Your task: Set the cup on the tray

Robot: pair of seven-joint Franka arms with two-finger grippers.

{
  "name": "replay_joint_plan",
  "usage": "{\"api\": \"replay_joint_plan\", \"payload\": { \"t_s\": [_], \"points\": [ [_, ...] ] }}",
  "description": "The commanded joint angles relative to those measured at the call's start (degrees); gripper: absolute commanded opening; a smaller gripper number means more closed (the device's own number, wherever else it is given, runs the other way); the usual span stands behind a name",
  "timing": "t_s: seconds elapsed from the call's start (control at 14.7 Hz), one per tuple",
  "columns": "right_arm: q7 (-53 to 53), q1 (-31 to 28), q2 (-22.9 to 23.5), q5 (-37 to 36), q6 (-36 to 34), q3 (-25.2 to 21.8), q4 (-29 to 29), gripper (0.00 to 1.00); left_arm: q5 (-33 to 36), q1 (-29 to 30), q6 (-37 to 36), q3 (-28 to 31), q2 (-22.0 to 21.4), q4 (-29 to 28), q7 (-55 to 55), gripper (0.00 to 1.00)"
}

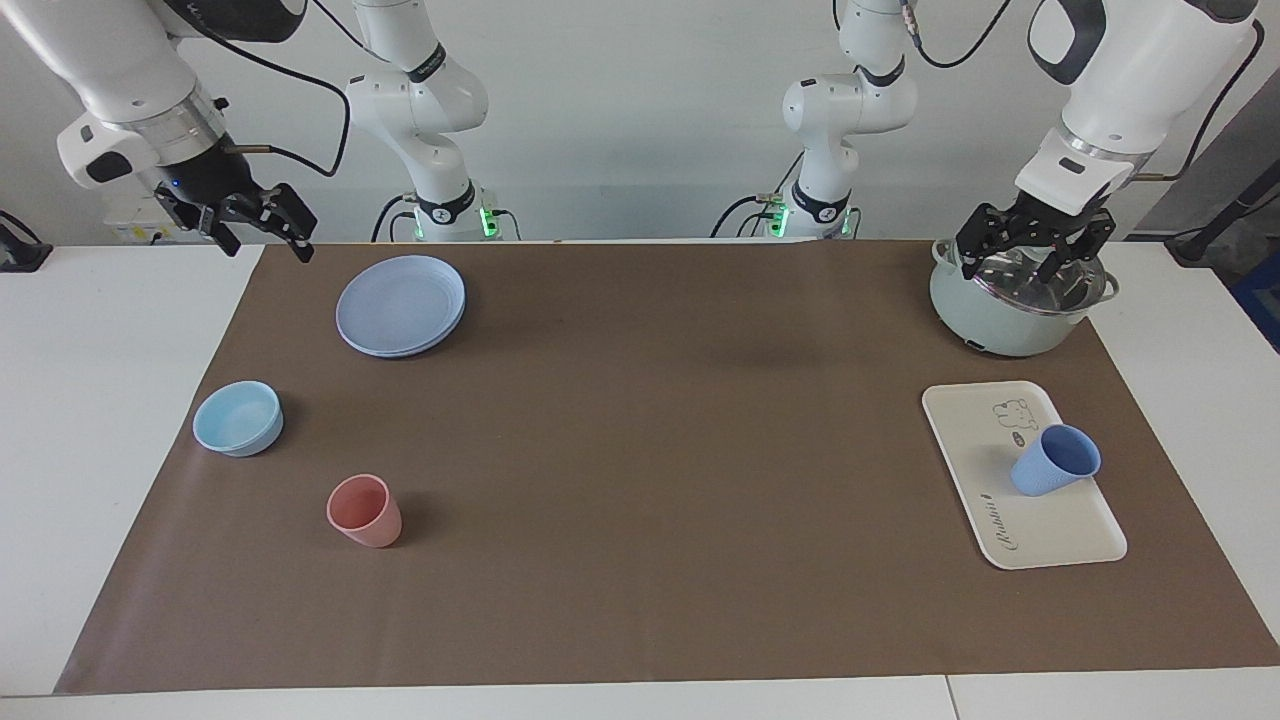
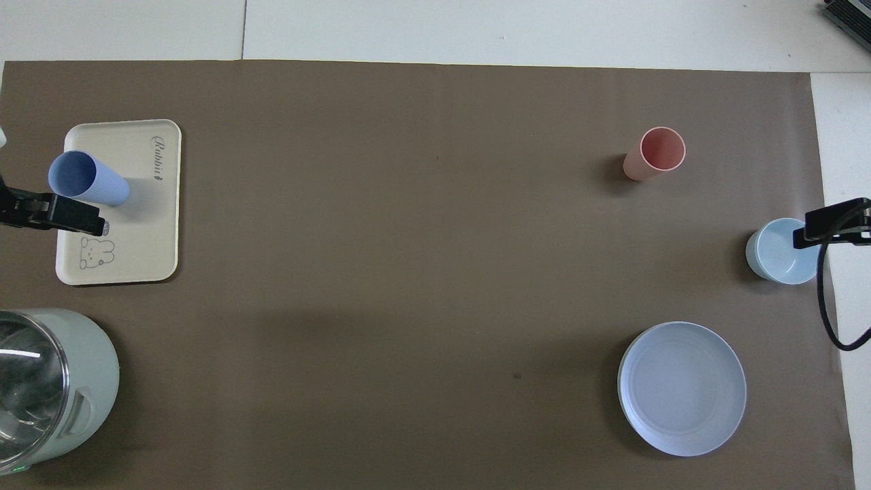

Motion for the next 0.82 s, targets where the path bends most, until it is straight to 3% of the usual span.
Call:
{"api": "replay_joint_plan", "payload": {
  "t_s": [0.0, 0.34, 0.55, 0.75],
  "points": [
    [-3.6, 0.0, 0.5, -2.6, -0.9, 0.6, 1.0, 1.0, -6.4, 0.2, 0.2, 1.2, -1.8, -1.8, -0.8, 1.0],
    [-4.2, 0.0, 1.1, -2.5, -0.5, 0.8, 3.8, 1.0, -5.9, 0.2, -2.1, 1.1, -1.9, -1.7, -2.9, 1.0],
    [-1.5, 0.8, 1.3, -3.4, -1.4, 2.8, 4.9, 1.0, -0.4, -0.6, -2.1, 0.8, -2.0, -1.5, -3.7, 1.0],
    [-0.8, 1.6, 0.8, -4.0, 0.8, 2.8, 3.3, 1.0, 0.2, -0.5, -1.9, 0.7, -2.0, -1.0, -3.9, 1.0]
  ]
}}
